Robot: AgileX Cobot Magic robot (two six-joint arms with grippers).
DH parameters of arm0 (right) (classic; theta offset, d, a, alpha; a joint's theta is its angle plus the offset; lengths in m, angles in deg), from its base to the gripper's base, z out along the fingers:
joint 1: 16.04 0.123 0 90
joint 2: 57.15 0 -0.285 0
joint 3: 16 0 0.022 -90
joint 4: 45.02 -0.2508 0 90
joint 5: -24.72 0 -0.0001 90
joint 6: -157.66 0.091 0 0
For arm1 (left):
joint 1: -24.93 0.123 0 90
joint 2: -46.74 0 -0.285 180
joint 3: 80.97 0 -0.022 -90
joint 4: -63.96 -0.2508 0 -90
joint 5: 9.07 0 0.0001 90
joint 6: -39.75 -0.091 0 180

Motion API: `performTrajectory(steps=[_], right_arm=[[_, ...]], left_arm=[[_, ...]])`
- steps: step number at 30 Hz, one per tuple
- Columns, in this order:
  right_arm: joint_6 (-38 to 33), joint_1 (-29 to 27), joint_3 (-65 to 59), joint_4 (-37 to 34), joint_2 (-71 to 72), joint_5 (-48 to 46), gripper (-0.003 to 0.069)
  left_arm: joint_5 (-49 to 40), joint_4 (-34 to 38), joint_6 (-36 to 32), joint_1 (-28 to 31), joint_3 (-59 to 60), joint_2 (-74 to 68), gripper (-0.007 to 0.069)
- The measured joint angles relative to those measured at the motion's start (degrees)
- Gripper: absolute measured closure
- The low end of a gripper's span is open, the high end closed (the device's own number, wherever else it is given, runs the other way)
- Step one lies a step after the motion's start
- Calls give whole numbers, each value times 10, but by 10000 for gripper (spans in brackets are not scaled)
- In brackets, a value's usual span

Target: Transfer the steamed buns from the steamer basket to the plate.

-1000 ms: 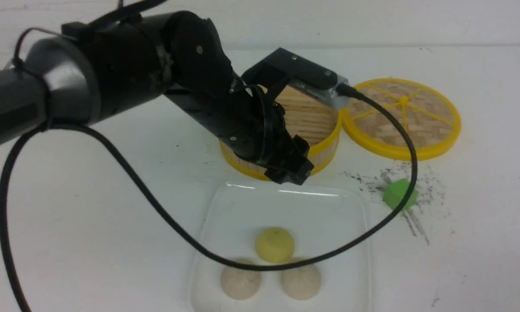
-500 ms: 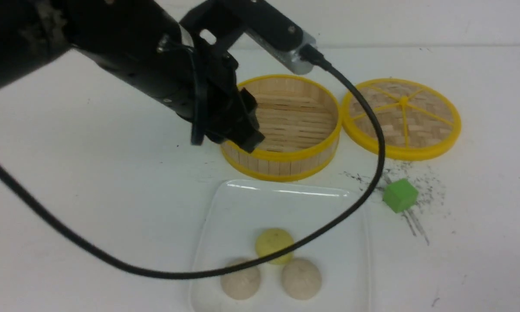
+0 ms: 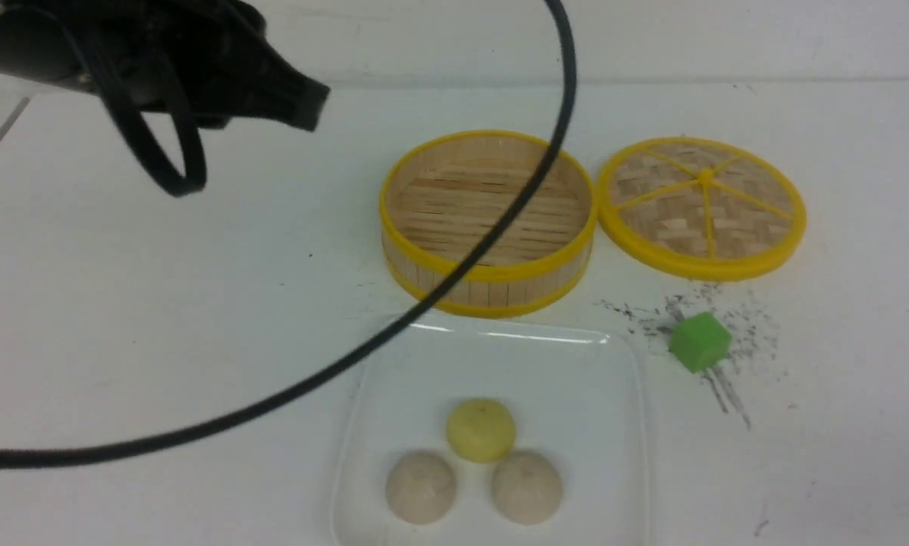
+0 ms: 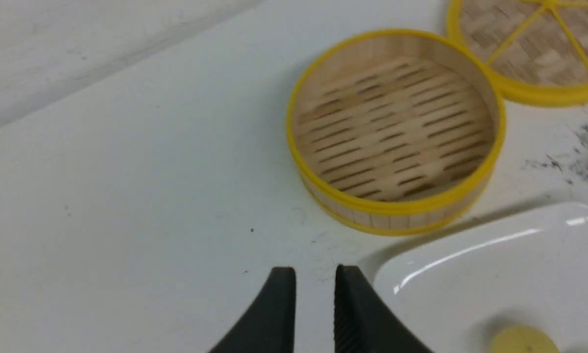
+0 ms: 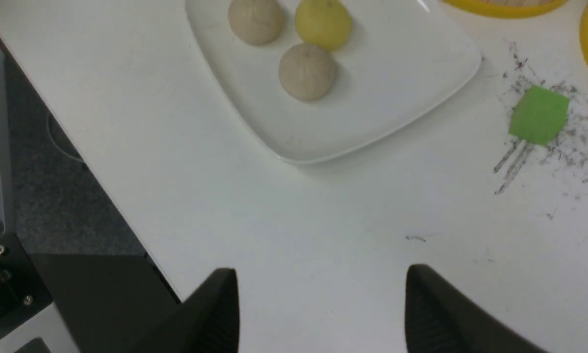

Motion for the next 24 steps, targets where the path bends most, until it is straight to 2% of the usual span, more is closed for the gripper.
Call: performTrajectory(steps=[3, 10, 15, 24], right_arm=[[21, 0, 0, 7, 0, 23, 204], [90, 0, 0, 79, 0, 76, 204], [166, 0, 0, 150, 0, 158, 207], [222, 0, 0, 234, 0, 262, 229]], left_arm=[[8, -19, 24, 0, 0, 17, 477], [64, -47, 29, 0, 18, 47, 477], [155, -75, 39, 0, 85, 61, 477], [297, -84, 77, 0, 196, 84, 477]])
